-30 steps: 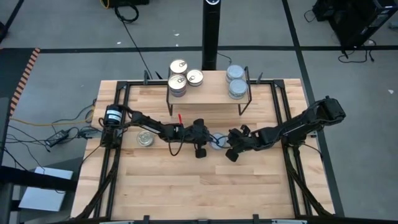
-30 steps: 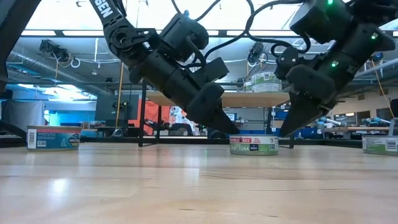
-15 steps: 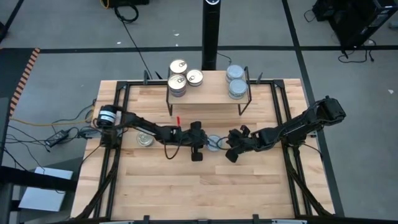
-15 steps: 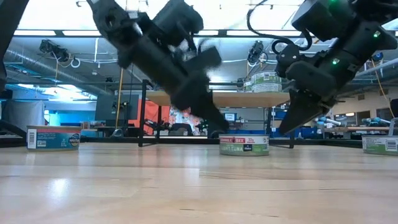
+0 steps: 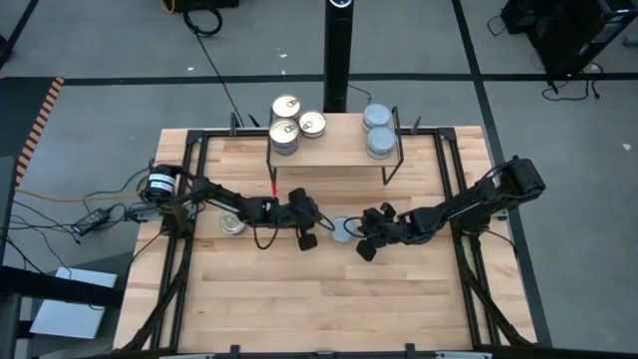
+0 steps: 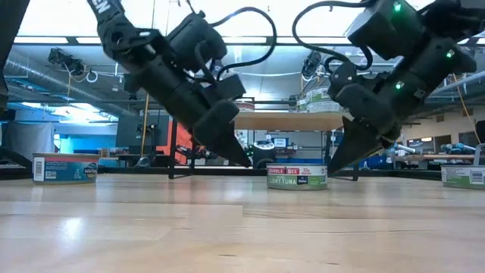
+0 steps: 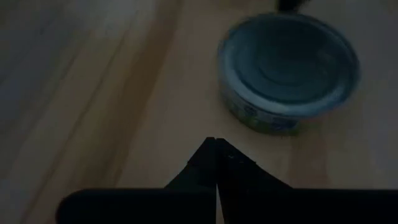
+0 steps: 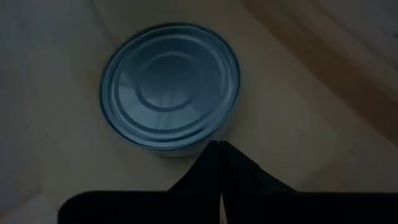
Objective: Stack canned seafood by type on shelf
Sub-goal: Put the green tuna can on the shelf
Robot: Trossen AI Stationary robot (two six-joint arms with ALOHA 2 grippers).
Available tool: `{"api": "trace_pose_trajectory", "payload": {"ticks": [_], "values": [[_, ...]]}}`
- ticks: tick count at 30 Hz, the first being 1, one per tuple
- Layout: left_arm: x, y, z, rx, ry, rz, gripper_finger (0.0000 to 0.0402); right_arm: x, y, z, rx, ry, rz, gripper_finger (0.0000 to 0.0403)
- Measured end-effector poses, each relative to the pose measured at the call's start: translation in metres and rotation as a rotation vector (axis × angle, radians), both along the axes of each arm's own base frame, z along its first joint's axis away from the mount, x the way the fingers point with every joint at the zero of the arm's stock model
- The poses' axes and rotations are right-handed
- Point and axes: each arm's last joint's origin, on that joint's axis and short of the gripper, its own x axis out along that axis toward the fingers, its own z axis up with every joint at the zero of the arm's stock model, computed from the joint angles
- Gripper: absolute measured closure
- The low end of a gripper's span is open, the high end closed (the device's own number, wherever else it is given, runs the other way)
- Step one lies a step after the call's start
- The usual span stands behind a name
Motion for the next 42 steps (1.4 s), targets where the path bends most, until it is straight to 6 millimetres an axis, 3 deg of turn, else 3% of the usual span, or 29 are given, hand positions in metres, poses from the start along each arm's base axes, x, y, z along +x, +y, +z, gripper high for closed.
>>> {"api": "trace_pose_trajectory", "payload": {"ticks": [5,14,20,42], "values": [[-0.007,0.009,-0.010,-0.074,-0.042,-0.013,0.0400,0.006,0.000,-0.006,0.018,-0.020,0.004,0.0396],[-0.001,0.007,-0.020,-0.124,-0.076,-0.055,0.0400,0.015,-0.004,-0.014,0.052,-0.054,0.019,0.0396],[0.003,0.005,-0.013,-0.122,-0.109,-0.060,0.0400,0.018,-0.002,-0.023,0.064,-0.049,0.031,0.0396],[0.024,0.003,0.014,-0.124,-0.234,-0.121,0.0400,0.020,-0.011,-0.023,0.065,-0.045,0.038,0.0396]]}}
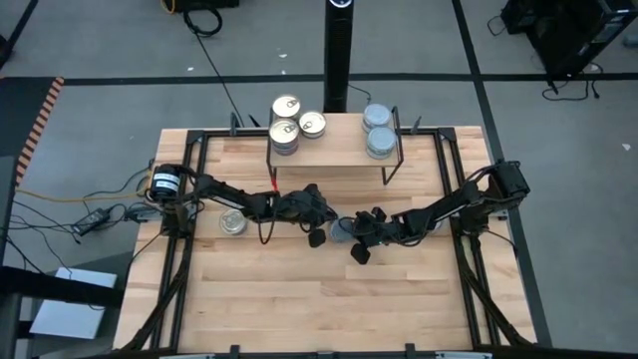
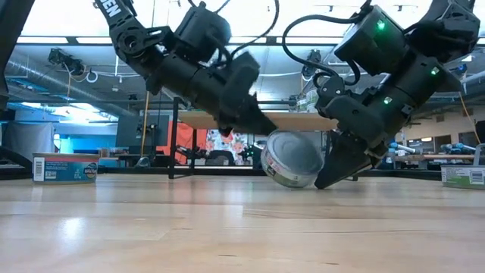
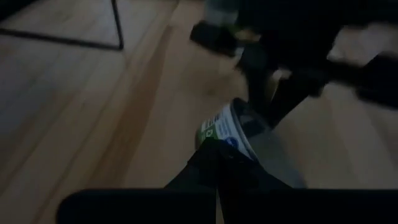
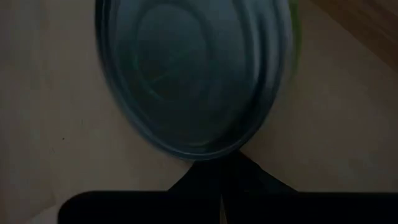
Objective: Stack canned seafood by type on shelf
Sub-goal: Put the green tuna can on the shelf
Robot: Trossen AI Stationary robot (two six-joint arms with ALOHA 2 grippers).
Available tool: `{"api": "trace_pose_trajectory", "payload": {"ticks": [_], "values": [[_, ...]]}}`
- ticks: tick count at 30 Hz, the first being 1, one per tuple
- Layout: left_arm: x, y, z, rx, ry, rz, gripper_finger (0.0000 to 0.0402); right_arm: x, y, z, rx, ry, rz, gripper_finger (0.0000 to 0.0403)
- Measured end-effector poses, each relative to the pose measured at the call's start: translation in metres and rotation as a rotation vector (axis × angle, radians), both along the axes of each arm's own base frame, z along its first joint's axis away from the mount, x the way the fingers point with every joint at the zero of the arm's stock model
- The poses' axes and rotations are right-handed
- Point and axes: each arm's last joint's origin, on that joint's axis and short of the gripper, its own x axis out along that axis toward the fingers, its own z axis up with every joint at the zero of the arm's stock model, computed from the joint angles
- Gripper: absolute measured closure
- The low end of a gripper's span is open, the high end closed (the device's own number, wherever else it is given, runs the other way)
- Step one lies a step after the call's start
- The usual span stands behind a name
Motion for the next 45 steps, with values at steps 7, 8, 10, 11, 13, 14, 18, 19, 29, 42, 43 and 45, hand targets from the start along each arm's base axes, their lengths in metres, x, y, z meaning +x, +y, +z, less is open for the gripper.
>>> {"api": "trace_pose_trajectory", "payload": {"ticks": [7,8,10,11,13,14,18,19,29,42,43,45], "values": [[0.004,-0.012,0.007,-0.101,-0.082,-0.176,0.0400,0.004,-0.009,0.003,-0.052,-0.042,-0.058,0.0394],[0.003,-0.014,0.003,-0.109,-0.060,-0.184,0.0400,0.005,-0.011,0.005,-0.055,-0.054,-0.069,0.0394],[0.003,-0.014,0.005,-0.091,-0.076,-0.165,0.0400,0.005,-0.013,0.004,-0.048,-0.048,-0.064,0.0393],[0.004,-0.013,0.008,-0.076,-0.090,-0.153,0.0400,0.005,-0.013,0.003,-0.049,-0.043,-0.054,0.0392],[0.004,-0.015,0.008,-0.065,-0.078,-0.150,0.0400,0.007,-0.014,0.005,-0.055,-0.066,-0.046,0.0390],[0.003,-0.015,0.005,-0.063,-0.061,-0.150,0.0400,0.008,-0.015,0.006,-0.058,-0.076,-0.045,0.0389],[0.003,-0.014,0.005,-0.045,-0.066,-0.126,0.0400,0.008,-0.015,0.006,-0.052,-0.076,-0.030,0.0388],[0.003,-0.013,0.005,-0.042,-0.064,-0.123,0.0400,0.008,-0.015,0.006,-0.050,-0.076,-0.027,0.0388],[-0.015,-0.009,0.011,0.077,0.140,-0.060,0.0400,-0.002,-0.004,0.021,-0.059,-0.040,0.059,0.0389],[-0.012,-0.017,-0.006,0.056,0.170,-0.074,0.0400,-0.007,0.039,0.030,0.078,-0.109,0.293,0.0391],[-0.011,-0.017,-0.006,0.057,0.169,-0.072,0.0400,-0.007,0.040,0.028,0.077,-0.097,0.295,0.0391],[-0.011,-0.017,-0.007,0.058,0.170,-0.071,0.0400,-0.004,0.041,0.024,0.080,-0.091,0.303,0.0391]]}}
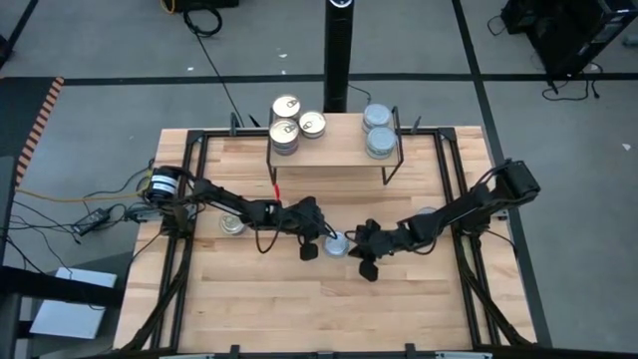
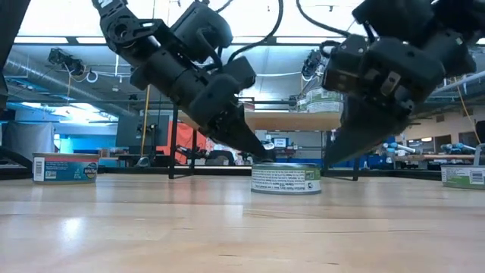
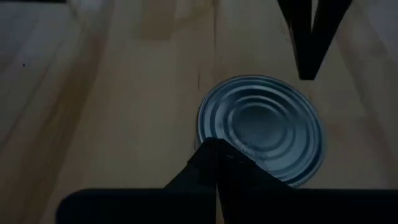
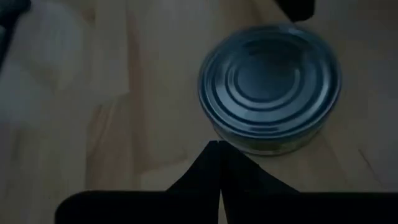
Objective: Stack canned seafood by type on shelf
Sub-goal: Put the green tuna can on the shelf
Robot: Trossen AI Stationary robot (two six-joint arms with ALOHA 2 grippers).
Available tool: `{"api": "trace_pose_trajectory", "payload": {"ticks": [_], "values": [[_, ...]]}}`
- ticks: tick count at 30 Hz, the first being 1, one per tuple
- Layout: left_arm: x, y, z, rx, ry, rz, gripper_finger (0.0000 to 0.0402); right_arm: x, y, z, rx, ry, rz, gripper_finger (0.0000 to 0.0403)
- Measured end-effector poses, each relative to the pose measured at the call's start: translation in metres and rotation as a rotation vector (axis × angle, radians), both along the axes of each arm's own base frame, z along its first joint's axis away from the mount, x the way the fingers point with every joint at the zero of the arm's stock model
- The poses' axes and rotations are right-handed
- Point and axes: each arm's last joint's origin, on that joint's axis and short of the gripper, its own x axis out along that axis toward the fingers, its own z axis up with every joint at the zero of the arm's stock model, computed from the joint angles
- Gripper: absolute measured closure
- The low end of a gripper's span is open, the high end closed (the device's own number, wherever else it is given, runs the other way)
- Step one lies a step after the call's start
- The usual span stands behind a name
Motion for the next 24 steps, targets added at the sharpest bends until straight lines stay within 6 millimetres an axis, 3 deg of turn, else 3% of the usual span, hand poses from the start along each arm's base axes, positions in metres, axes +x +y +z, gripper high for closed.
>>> {"api": "trace_pose_trajectory", "payload": {"ticks": [9,24], "values": [[0.003,0.000,-0.011,0.004,0.009,0.008,0.0400,0.020,0.006,-0.012,-0.040,0.041,0.067,0.0392],[0.002,0.002,-0.014,0.020,0.031,0.031,0.0400,0.032,0.006,0.002,-0.170,0.029,0.023,0.0391]]}}
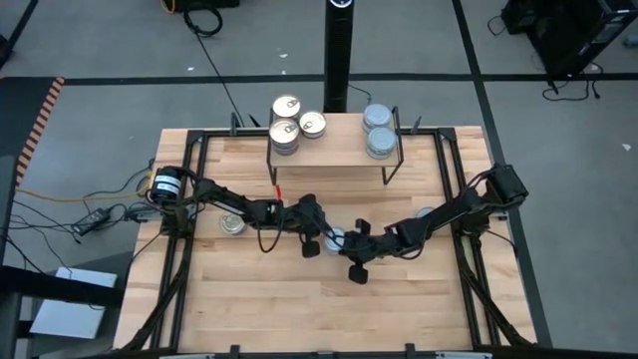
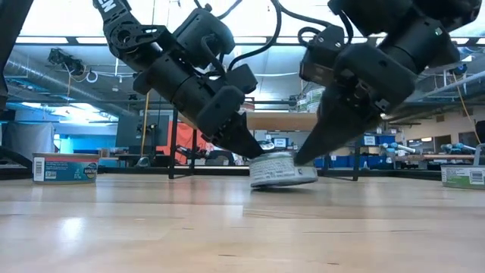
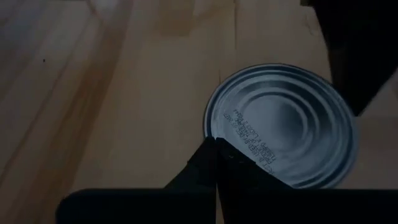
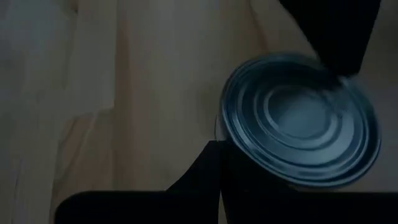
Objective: Stack canned seafood by type on shelf
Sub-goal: Put the green tuna can on the shelf
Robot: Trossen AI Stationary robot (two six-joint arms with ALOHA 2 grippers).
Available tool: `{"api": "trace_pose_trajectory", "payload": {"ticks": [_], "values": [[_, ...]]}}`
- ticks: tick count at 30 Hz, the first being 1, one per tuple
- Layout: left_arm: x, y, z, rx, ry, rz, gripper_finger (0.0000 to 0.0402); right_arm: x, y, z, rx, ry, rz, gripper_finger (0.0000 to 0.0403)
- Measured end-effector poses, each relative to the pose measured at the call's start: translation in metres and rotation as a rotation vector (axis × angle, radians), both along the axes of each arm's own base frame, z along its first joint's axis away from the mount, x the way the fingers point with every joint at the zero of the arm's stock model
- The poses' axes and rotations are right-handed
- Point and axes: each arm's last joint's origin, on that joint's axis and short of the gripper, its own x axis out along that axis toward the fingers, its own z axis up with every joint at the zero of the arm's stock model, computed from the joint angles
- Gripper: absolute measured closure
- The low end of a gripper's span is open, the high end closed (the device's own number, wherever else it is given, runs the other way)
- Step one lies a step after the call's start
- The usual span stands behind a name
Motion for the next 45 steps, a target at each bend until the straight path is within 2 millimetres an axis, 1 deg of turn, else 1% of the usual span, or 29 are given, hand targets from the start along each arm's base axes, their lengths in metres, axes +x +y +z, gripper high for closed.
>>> {"api": "trace_pose_trajectory", "payload": {"ticks": [10,19,31,38,45], "values": [[0.000,0.001,-0.002,0.017,0.008,0.000,0.0400,0.014,0.000,0.018,-0.081,-0.022,0.000,0.0391],[-0.001,0.004,-0.002,0.037,0.016,0.006,0.0400,0.025,-0.012,0.030,-0.151,-0.034,0.022,0.0391],[-0.002,0.006,-0.003,0.085,0.025,-0.008,0.0400,0.029,-0.027,0.033,-0.221,-0.027,0.044,0.0391],[-0.004,0.008,-0.008,0.077,0.058,-0.048,0.0400,0.028,-0.040,0.038,-0.257,-0.023,0.008,0.0391],[-0.002,0.010,-0.005,0.110,0.039,-0.039,0.0400,0.026,-0.044,0.031,-0.242,0.024,0.026,0.0391]]}}
